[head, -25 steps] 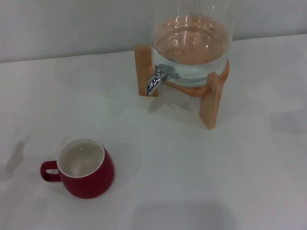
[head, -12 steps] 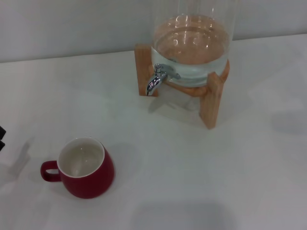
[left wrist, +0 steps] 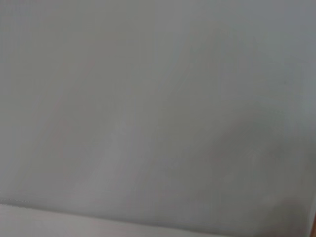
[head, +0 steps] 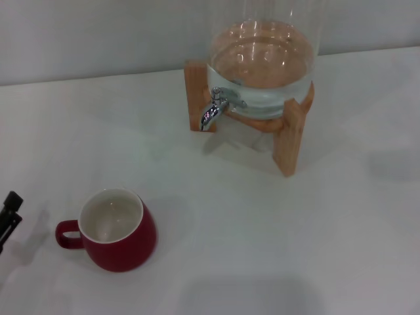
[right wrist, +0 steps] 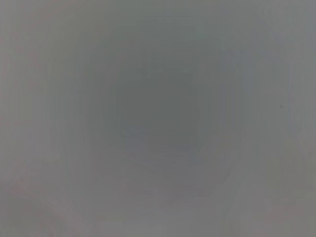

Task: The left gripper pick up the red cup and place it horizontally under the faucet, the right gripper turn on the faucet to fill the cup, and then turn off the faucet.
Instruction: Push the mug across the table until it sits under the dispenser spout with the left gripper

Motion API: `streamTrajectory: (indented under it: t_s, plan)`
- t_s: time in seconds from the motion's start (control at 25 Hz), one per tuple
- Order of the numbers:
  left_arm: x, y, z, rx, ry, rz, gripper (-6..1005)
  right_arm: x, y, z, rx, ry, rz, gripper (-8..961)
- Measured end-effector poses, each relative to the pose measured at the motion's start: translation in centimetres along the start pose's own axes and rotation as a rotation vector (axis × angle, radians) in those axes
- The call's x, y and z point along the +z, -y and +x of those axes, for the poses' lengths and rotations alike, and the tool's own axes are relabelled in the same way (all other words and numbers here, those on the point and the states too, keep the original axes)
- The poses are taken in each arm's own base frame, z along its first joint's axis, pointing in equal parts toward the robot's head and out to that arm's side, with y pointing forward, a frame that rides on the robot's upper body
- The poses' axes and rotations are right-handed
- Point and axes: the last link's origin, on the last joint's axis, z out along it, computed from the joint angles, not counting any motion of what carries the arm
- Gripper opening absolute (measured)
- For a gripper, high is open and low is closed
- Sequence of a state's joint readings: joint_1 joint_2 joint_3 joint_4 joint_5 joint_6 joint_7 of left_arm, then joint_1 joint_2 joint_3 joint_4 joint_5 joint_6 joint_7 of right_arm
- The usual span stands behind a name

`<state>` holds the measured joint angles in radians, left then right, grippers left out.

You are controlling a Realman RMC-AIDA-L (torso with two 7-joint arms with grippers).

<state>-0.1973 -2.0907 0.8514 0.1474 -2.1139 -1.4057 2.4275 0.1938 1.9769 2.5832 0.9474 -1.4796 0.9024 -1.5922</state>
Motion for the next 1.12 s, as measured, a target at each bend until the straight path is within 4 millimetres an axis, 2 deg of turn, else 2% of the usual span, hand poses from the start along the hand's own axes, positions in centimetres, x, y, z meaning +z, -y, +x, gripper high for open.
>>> streamTrajectory:
  t_s: [0.52, 1.12]
  plan:
    - [-0.4, -0.9, -1.2, 0.07, 0.058, -0.046, 829, 0.1, 0.1, 0.1, 0.008, -0.002, 0.008, 721]
    - [-3.1, -1.1, -1.5, 0.058, 0.035, -0.018, 818, 0.4, 0.2, 0.1, 0.012, -0.004, 0.008, 722]
